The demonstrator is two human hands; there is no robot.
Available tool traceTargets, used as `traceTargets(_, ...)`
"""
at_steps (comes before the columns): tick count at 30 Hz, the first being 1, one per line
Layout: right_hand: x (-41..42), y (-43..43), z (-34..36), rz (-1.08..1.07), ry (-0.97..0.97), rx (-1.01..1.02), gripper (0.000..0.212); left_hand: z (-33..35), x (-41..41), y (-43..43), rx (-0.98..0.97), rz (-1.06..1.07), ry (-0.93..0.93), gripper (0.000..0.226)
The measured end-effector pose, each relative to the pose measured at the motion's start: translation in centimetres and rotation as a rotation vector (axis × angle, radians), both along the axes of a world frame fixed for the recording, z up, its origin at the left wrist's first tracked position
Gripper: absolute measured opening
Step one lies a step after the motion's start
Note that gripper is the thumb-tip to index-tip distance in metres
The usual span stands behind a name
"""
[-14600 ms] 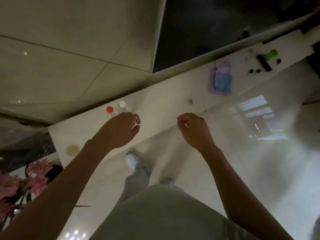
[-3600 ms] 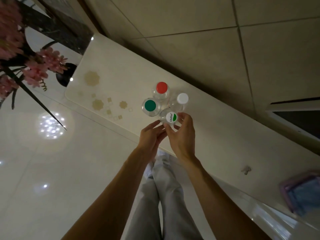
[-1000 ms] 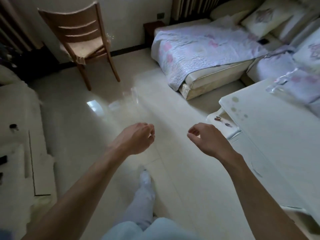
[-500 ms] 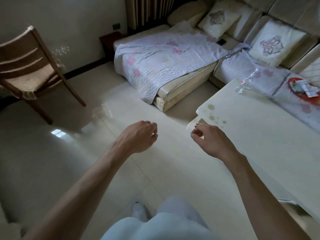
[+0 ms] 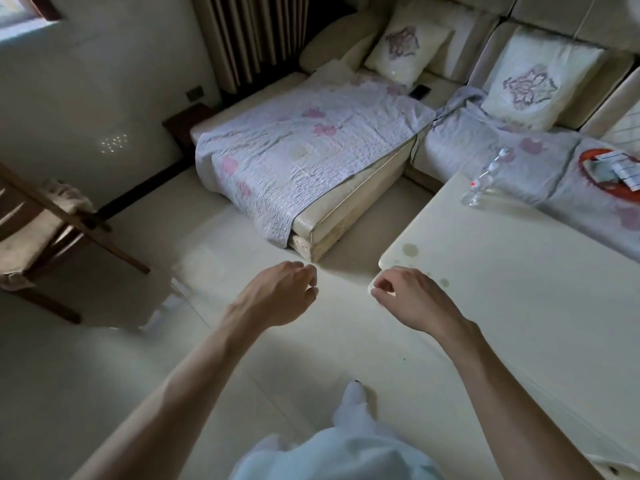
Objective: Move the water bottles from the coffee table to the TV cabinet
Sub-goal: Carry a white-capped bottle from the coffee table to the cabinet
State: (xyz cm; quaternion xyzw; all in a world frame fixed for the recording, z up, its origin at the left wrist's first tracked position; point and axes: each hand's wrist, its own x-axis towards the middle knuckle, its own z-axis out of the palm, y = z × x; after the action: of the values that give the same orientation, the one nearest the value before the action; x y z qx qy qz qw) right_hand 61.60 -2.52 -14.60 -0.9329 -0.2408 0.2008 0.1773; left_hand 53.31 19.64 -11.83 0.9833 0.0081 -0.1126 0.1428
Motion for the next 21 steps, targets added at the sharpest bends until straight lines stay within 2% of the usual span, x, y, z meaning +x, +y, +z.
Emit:
traceTargets(4, 7.3, -1.2, 0.8, -0.033, -0.044, 0.005, 0.014, 1.1, 6.6, -0.2, 0.002, -0.007, -0.055, 0.023)
traceTargets(9, 13.5, -1.0, 0.2, -0.077, -0.051, -0.027, 0.018, 0.4, 13.1, 0.6, -0.002, -0.056, -0.016, 0.024)
traceTargets(21, 26.4, 9.3, -0.3, -0.233, -0.008, -0.102, 0.019, -2.1, 31.3, 11.5, -0.116, -0.217, 0.021, 0.026)
